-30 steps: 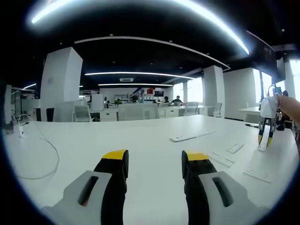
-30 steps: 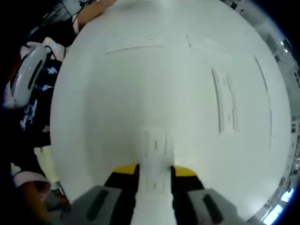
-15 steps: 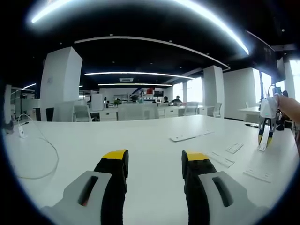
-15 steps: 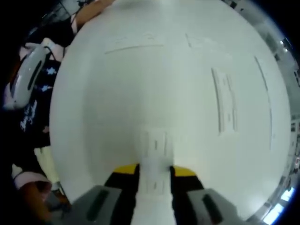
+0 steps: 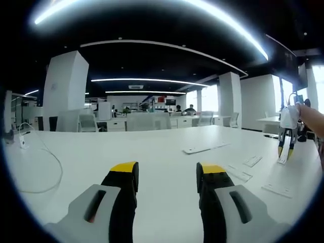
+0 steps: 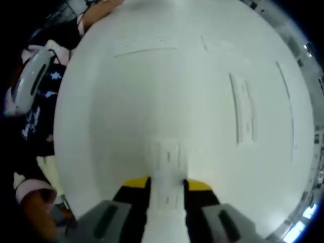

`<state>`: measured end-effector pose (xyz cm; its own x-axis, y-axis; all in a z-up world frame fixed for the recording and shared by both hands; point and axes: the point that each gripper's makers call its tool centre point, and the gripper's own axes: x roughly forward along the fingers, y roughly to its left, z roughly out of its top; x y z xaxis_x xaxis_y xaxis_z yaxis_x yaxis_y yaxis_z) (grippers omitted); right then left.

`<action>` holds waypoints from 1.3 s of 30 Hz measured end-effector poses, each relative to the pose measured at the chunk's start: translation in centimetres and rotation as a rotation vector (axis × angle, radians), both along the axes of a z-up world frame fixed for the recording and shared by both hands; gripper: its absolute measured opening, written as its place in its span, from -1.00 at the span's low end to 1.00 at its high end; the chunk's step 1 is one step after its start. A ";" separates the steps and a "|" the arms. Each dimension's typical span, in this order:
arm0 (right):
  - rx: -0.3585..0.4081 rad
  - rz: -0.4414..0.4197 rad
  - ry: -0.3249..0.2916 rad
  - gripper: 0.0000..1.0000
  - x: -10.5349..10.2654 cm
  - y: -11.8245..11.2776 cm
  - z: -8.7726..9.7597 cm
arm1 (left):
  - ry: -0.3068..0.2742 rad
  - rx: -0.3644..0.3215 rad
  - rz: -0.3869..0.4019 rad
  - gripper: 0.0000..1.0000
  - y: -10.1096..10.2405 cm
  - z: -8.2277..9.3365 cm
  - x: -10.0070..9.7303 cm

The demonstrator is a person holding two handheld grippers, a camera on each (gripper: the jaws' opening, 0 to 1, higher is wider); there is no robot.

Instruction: Locate the socket holder cover, grip the socket holder cover, clip it into the socket holder slot.

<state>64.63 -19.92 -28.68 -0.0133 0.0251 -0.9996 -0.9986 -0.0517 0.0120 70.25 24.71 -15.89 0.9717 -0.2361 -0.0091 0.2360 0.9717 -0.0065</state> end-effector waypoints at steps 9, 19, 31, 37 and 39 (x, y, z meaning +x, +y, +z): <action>0.030 -0.019 0.009 -0.45 0.0 0.0 0.0 | -0.014 -0.009 -0.007 -0.08 -0.2 0.3 -0.1; 0.031 -0.036 0.000 -0.45 0.3 -0.1 0.0 | 0.000 0.001 -0.022 -0.08 -0.8 -0.1 -0.1; 0.042 -0.016 -0.031 -0.48 0.7 0.2 2.1 | 0.009 0.006 -0.020 -0.08 -0.8 -0.3 0.1; 0.038 -0.020 -0.037 -0.48 0.6 -0.1 2.3 | 0.011 0.007 -0.023 -0.08 -0.8 -0.3 0.1; 0.035 -0.021 -0.036 -0.48 0.5 -0.2 2.4 | 0.012 0.008 -0.024 -0.08 -0.8 -0.3 0.1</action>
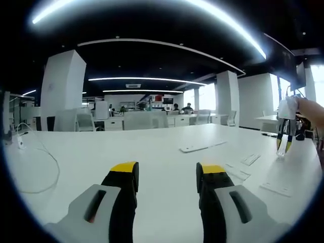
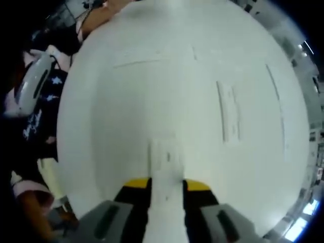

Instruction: Locate the socket holder cover, grip the socket holder cover, clip it into the socket holder slot.

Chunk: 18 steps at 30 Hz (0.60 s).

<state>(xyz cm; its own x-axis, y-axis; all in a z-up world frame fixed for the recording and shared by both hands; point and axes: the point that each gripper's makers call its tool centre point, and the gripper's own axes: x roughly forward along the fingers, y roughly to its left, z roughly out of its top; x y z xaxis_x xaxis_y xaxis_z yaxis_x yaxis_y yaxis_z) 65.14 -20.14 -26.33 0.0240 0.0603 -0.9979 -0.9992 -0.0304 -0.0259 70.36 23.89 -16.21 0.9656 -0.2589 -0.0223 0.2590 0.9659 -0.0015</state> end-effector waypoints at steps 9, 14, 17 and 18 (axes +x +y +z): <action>-0.003 -0.016 -0.005 -0.48 0.4 -0.6 0.5 | 0.005 0.002 0.003 -0.08 0.0 -0.1 0.0; -0.013 -0.023 -0.005 -0.48 0.5 -0.9 0.9 | 0.004 0.002 0.003 -0.08 0.1 0.0 0.0; -0.020 -0.023 -0.003 -0.48 0.6 -1.1 1.2 | 0.001 0.002 0.004 -0.08 0.1 0.0 0.0; -0.020 -0.026 -0.006 -0.48 0.7 -1.1 1.4 | 0.000 0.002 0.005 -0.08 0.1 0.1 0.0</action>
